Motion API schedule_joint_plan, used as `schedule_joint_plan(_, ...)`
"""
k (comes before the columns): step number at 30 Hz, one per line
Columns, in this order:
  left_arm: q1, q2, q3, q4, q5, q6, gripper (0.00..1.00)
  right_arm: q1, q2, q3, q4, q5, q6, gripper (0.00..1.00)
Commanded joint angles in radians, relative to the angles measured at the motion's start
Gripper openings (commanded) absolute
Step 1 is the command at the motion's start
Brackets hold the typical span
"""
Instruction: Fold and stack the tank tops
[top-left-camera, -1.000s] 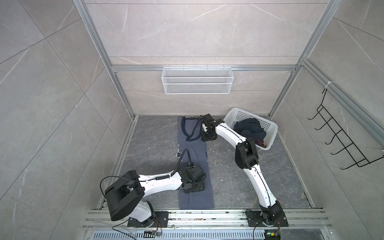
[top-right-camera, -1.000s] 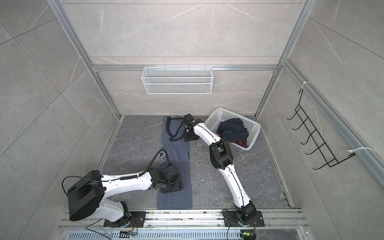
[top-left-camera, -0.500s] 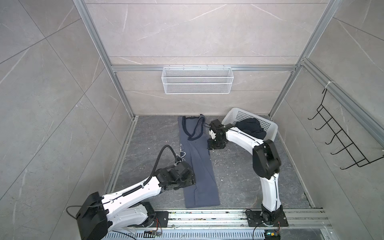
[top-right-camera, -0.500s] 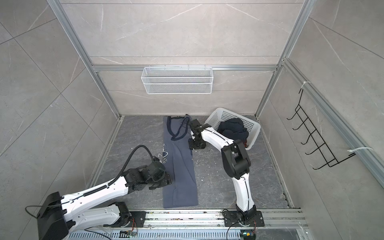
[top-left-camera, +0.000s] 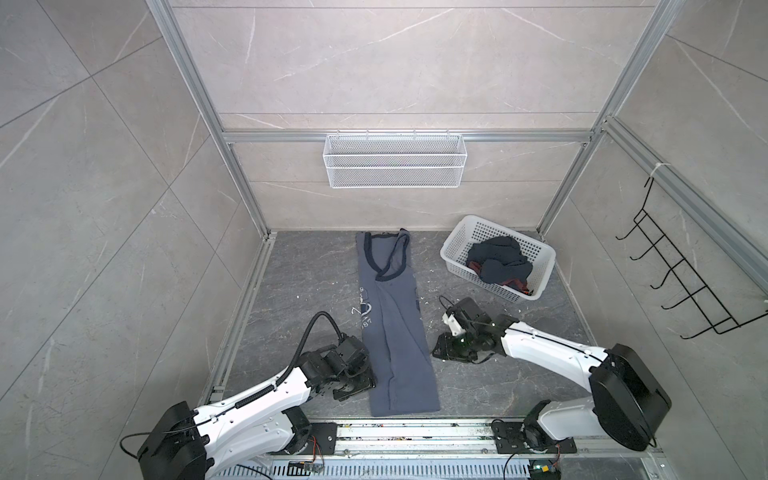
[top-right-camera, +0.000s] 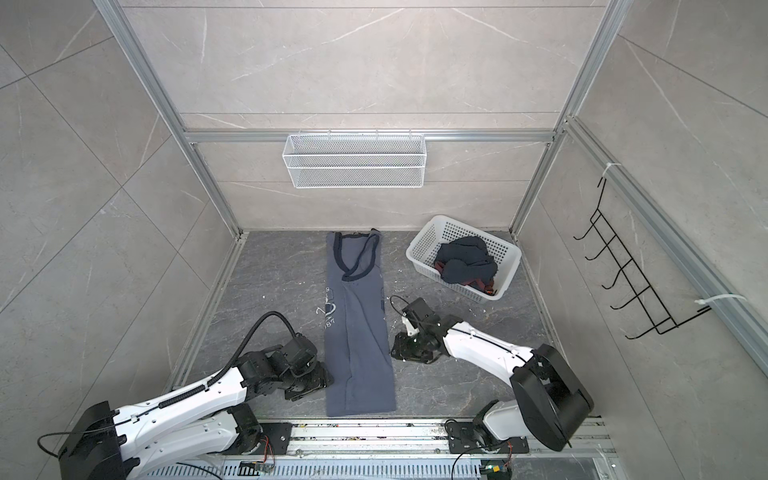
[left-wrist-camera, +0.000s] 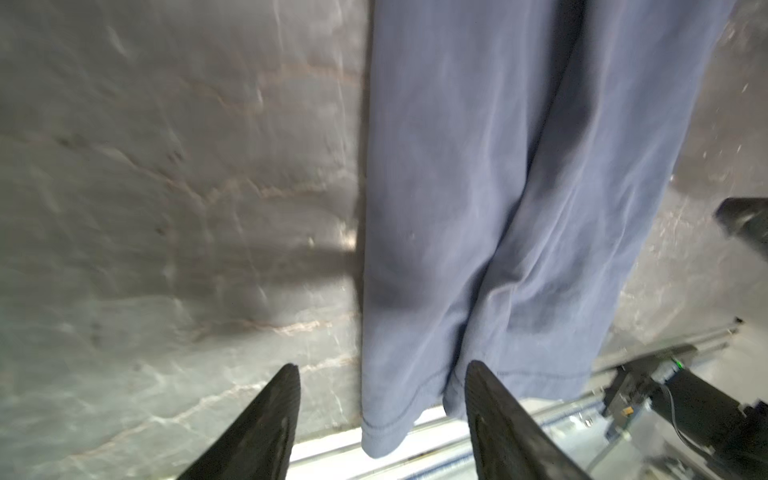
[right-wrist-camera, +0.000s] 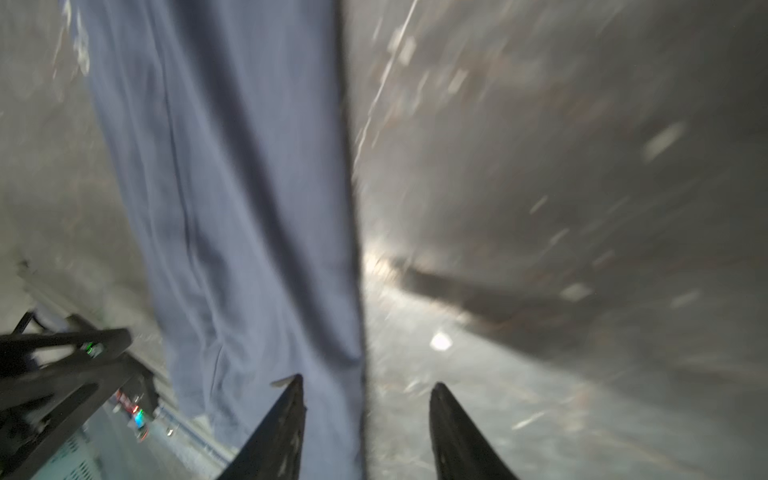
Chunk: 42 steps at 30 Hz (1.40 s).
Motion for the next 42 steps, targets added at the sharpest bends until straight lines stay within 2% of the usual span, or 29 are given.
schedule_joint_plan(1, -0.04, 0.006, -0.009, 0.035, 0.055, -0.063, 0.65, 0.047, -0.076, -0.099, 0.137, -0.036, 0.178, 0.48)
schedule_joint_plan(7, -0.132, 0.028, -0.027, 0.034, 0.044, -0.146, 0.64, 0.137, -0.167, -0.242, 0.213, -0.05, 0.317, 0.48)
schedule_joint_plan(14, -0.166, -0.001, -0.078, 0.056, 0.047, -0.2, 0.58, 0.22, -0.195, -0.336, 0.274, -0.045, 0.424, 0.47)
schedule_joint_plan(23, -0.188, 0.053, -0.109, 0.172, 0.081, -0.222, 0.47, 0.264, -0.122, -0.338, 0.338, -0.035, 0.446, 0.3)
schedule_joint_plan(27, -0.193, 0.05, -0.114, 0.164, 0.08, -0.228, 0.35, 0.271, -0.111, -0.338, 0.327, -0.024, 0.448, 0.18)
schedule_joint_plan(31, -0.193, 0.004, -0.116, 0.097, 0.055, -0.23, 0.19, 0.27, -0.154, -0.314, 0.181, 0.044, 0.436, 0.05)
schedule_joint_plan(34, -0.193, -0.055, -0.136, 0.06, 0.029, -0.252, 0.13, 0.27, -0.194, -0.308, 0.12, 0.076, 0.429, 0.01)
schedule_joint_plan(38, -0.193, -0.106, -0.163, 0.074, 0.023, -0.268, 0.12, 0.271, -0.192, -0.311, 0.148, 0.06, 0.437, 0.0)
schedule_joint_plan(42, -0.193, -0.072, -0.132, 0.098, 0.026, -0.247, 0.11, 0.273, -0.183, -0.281, 0.15, 0.048, 0.43, 0.0)
